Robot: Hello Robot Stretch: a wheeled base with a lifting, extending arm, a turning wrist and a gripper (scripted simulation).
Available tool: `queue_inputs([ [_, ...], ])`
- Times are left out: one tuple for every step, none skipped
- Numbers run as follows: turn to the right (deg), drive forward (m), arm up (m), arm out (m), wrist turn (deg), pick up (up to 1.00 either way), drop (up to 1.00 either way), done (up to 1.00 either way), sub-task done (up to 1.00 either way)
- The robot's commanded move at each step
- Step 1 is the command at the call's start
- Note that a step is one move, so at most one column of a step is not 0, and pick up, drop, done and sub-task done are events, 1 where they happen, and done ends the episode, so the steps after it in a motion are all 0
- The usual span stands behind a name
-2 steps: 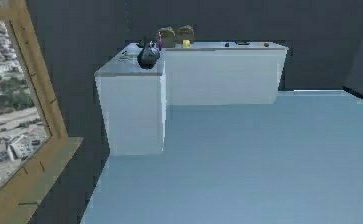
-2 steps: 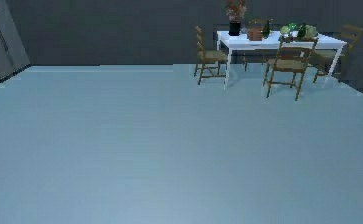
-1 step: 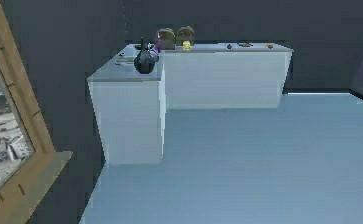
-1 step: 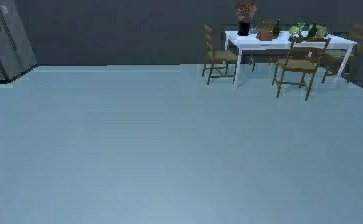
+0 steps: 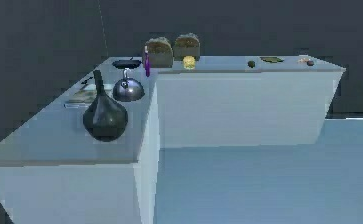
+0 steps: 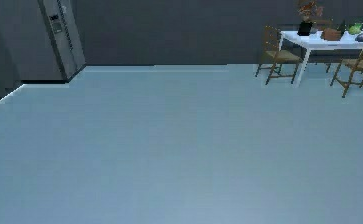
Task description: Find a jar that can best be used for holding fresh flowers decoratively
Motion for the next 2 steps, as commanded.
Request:
queue_inputs([
  [-21.0, 0.0, 0.0, 0.0, 0.0, 0.0, 0.0, 0.0, 0.0],
  [0.0, 0.0, 0.0, 0.0, 0.0, 0.0, 0.0, 1.0, 0.0],
])
